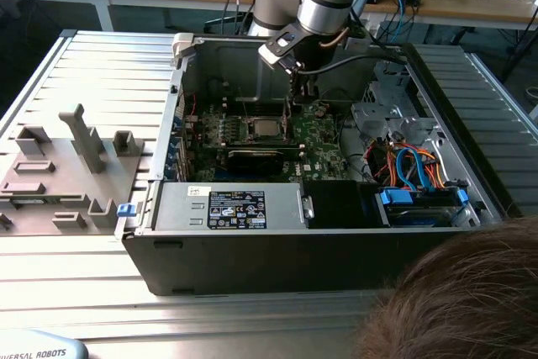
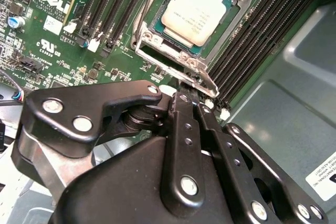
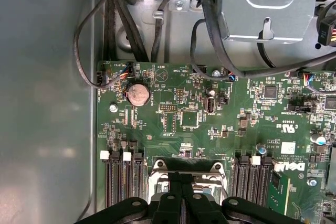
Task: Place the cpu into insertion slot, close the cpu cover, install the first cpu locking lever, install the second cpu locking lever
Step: 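Close the cpu cover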
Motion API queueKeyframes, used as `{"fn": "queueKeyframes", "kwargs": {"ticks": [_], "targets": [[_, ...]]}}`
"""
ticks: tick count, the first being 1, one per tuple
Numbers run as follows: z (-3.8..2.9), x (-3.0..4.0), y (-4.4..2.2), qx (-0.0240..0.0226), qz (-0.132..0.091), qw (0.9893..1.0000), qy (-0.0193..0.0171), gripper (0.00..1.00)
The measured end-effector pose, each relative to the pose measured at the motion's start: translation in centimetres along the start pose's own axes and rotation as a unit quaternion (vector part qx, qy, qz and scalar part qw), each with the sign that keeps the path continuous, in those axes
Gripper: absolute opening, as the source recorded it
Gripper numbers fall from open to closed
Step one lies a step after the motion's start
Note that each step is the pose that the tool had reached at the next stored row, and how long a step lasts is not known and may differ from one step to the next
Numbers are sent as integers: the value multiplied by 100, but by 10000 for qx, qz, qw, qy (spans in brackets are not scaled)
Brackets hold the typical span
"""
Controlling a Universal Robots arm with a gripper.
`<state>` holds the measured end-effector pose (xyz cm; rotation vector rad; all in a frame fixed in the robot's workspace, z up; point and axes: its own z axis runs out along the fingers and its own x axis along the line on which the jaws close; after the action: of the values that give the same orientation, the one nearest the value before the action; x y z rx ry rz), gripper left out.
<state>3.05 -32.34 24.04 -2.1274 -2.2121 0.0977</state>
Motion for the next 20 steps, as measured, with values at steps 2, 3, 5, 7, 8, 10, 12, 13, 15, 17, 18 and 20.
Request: {"fn": "queueKeyframes", "kwargs": {"ticks": [2, 3, 5, 7, 8, 10, 12, 13, 15, 17, 18, 20], "targets": [[0, 0, -5, 0, 0, 10000, 0, 11], [1, 0, -7, 0, 0, 10000, 0, 11], [1, 1, -13, 0, 0, 10000, 0, 11], [2, 1, -19, 0, 0, 10000, 0, 11], [2, 1, -21, 0, 0, 10000, 0, 11], [3, 1, -25, 0, 0, 10000, 0, 11], [4, 1, -27, 0, 0, 10000, -1, 11], [5, 1, -28, 0, 0, 10000, -1, 11], [6, 1, -29, 0, 0, 10000, 0, 11], [10, 1, -35, 0, 0, 10000, 0, 11], [10, 1, -36, 0, 0, 10000, -1, 11], [13, 1, -39, 0, 1, 10000, 0, 11]]}}
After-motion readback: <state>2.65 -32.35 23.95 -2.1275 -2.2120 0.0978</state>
